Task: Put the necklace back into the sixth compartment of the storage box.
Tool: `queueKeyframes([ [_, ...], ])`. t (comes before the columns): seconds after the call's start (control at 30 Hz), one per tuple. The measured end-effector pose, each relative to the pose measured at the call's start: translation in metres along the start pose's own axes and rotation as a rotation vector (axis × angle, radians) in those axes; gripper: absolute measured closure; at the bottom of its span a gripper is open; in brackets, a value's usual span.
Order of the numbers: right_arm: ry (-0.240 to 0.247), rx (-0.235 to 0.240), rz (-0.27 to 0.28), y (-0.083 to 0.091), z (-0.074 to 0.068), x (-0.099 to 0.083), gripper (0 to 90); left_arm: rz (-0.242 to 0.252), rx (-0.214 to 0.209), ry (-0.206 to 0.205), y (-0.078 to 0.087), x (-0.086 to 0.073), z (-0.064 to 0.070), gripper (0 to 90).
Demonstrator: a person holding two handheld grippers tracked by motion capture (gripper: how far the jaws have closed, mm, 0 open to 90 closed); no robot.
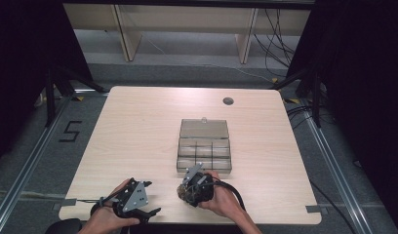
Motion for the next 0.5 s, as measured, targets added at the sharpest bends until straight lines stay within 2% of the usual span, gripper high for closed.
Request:
queueKeyframes([
  [0.03,0.039,0.001,-0.001,0.001,0.003,0.001,63.4,-0.001,-0.001,0.0,0.0,0.0,0.0,15.0],
  [0.13,0.043,-0.003,-0.005,0.002,0.003,0.001,69.4,0.001,-0.001,-0.001,0.0,0.0,0.0,15.0],
  [0.17,0.022,-0.006,-0.006,0.002,0.003,0.0,70.2,0.0,-0.001,0.0,0.0,0.0,0.0,15.0],
  [0.4,0.027,-0.018,-0.023,0.007,0.002,0.002,71.6,0.001,-0.001,-0.001,0.0,0.0,0.0,15.0],
  [0.43,0.029,-0.015,-0.019,0.01,0.002,0.003,75.3,0.001,-0.002,0.001,0.0,0.0,0.0,15.0],
  [0.47,0.045,-0.009,-0.003,0.012,0.002,0.006,88.2,0.001,-0.002,0.001,0.0,0.0,0.0,15.0],
  [0.5,0.003,-0.008,0.015,0.017,-0.001,0.007,89.7,0.0,-0.002,0.003,0.0,0.0,0.0,15.0],
])
Point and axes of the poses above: each handheld gripper's, and its own axes: y roughly backward along the jaws, x roughly out of its top, z roughly to its right, the point moved 10 cm from there along -y, roughly forward along the jaws, and after that the axes turned 12 degrees about x, right-handed, at the moved point
